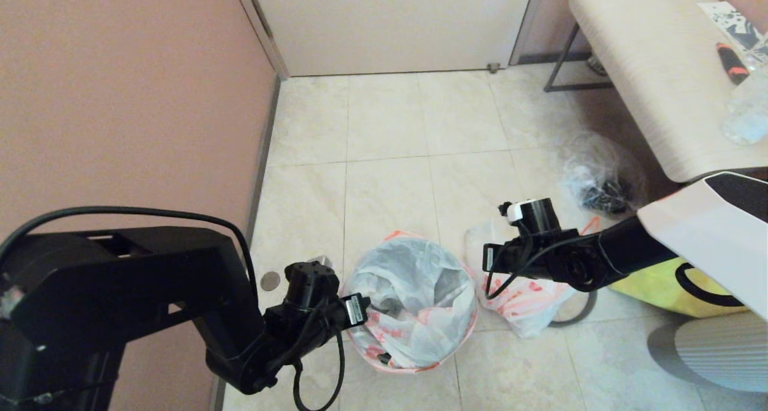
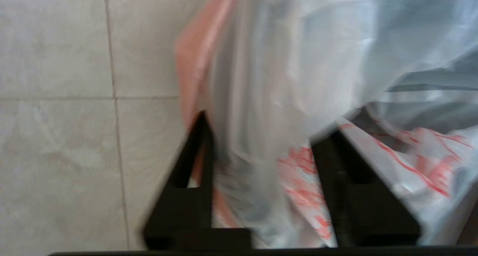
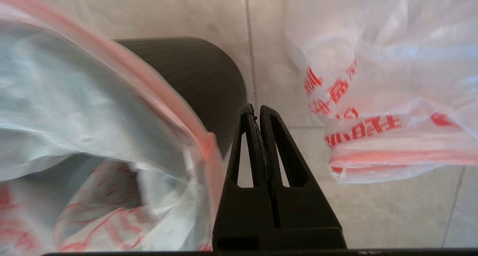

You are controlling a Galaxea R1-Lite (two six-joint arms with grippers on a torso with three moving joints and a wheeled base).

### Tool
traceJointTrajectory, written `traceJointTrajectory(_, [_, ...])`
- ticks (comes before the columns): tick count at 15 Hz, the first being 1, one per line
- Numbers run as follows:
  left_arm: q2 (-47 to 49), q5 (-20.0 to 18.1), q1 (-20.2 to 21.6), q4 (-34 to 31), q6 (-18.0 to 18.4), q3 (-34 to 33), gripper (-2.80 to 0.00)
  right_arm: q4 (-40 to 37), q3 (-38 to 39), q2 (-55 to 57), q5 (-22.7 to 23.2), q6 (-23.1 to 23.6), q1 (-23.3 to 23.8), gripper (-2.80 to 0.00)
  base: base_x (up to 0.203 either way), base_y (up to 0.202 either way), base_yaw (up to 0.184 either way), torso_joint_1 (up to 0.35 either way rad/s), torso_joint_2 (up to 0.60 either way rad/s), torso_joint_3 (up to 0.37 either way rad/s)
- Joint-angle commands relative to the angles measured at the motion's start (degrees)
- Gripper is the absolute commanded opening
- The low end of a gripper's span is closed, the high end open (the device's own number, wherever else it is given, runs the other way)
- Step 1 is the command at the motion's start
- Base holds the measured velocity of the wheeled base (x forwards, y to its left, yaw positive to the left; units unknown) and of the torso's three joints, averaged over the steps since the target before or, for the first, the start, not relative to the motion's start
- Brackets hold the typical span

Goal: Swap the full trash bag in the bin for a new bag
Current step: Put the new garbage bag on the trash can

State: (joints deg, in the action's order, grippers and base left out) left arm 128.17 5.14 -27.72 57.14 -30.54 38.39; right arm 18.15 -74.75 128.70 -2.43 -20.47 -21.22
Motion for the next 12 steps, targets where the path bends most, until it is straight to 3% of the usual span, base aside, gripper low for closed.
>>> traceJointTrajectory(1, [-0.27, -0.21, -0.22, 2.71, 0.11, -1.82, 0.0, 0.09, -0.11, -2.18, -0.15, -0.1, -1.17, -2.8, 0.0, 0.0, 0.0, 0.0, 0.0, 0.0])
traceJointTrajectory(4, [-6.4, -0.46, -0.26, 4.35, 0.49, -4.48, 0.0, -1.15, -3.81, -2.78, -1.95, 0.53, -7.24, -2.8, 0.0, 0.0, 0.0, 0.0, 0.0, 0.0])
traceJointTrajectory(7, [-17.88, -0.73, -0.52, -0.01, 0.51, -7.29, 0.0, -10.45, -14.48, 0.17, -3.43, 3.0, -11.92, -2.8, 0.0, 0.0, 0.0, 0.0, 0.0, 0.0])
traceJointTrajectory(9, [-21.47, -2.41, 3.89, -4.64, 0.5, -6.15, 0.0, -19.99, -24.26, 4.2, -6.94, 3.64, -14.63, -2.8, 0.0, 0.0, 0.0, 0.0, 0.0, 0.0])
traceJointTrajectory(10, [-20.52, -3.41, 5.56, -5.08, 0.5, -5.4, -2.8, -24.69, -29.41, 7.17, -8.2, 4.3, -15.5, -2.8, 0.0, 0.0, 0.0, 0.0, 0.0, 0.0])
traceJointTrajectory(12, [-14.91, -5.96, 10.77, -4.25, 0.52, -3.26, -2.8, -32.36, -37.33, 15.17, -11.75, 6.71, -17.45, -2.8, 0.0, 0.0, 0.0, 0.0, 0.0, 0.0])
